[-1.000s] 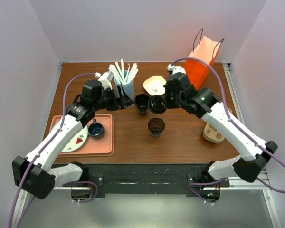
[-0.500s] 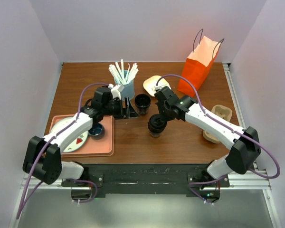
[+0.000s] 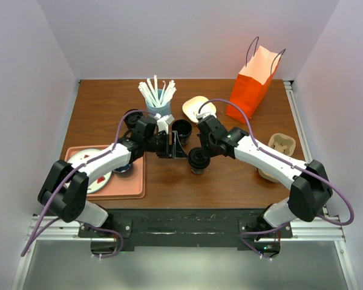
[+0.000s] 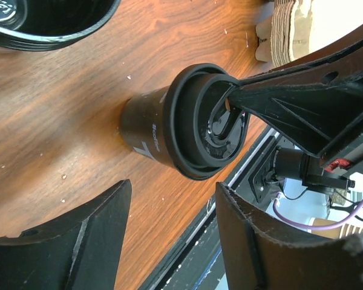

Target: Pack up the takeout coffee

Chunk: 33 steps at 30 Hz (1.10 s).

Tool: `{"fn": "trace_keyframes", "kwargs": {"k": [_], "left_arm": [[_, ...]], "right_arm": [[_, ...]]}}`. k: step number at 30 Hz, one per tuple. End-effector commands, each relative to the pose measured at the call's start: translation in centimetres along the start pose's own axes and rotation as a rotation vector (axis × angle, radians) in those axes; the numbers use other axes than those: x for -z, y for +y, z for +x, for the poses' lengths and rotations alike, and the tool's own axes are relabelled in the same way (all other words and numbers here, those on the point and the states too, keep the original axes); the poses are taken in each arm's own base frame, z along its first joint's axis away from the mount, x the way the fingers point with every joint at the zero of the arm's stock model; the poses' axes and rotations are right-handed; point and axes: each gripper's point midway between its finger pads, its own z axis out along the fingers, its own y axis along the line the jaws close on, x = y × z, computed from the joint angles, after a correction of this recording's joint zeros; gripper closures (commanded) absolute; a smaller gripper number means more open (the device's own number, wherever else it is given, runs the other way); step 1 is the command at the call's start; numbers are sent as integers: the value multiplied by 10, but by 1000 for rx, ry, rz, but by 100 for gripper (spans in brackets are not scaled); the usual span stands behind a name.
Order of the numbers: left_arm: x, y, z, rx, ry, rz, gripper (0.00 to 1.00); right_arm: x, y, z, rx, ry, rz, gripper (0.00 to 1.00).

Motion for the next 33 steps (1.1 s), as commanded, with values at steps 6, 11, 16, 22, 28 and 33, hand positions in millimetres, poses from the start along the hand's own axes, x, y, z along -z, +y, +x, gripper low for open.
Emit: {"fn": "trace_keyframes", "kwargs": {"k": [6, 11, 16, 22, 28, 33], "left_arm": [[-13, -3, -4, -28, -12, 26, 41], [-16, -3, -1, -26, -2, 24, 42], [-15, -5, -2, -33, -10, 19, 42], [-14, -4, -2, -27, -14, 17, 41], [-18, -1, 3, -16, 0, 6, 42], [-21, 2, 6, -14, 9, -2, 42]], "right_arm": [[2, 4, -5, -26, -37, -32, 100], [6, 5, -4, -25, -32, -46, 100], [13, 6, -8, -20, -21, -47, 100], [21, 5, -7, -24, -20, -49, 100], [16, 3, -2, -25, -13, -42, 100], [14, 4, 2, -24, -6, -45, 100]]}}
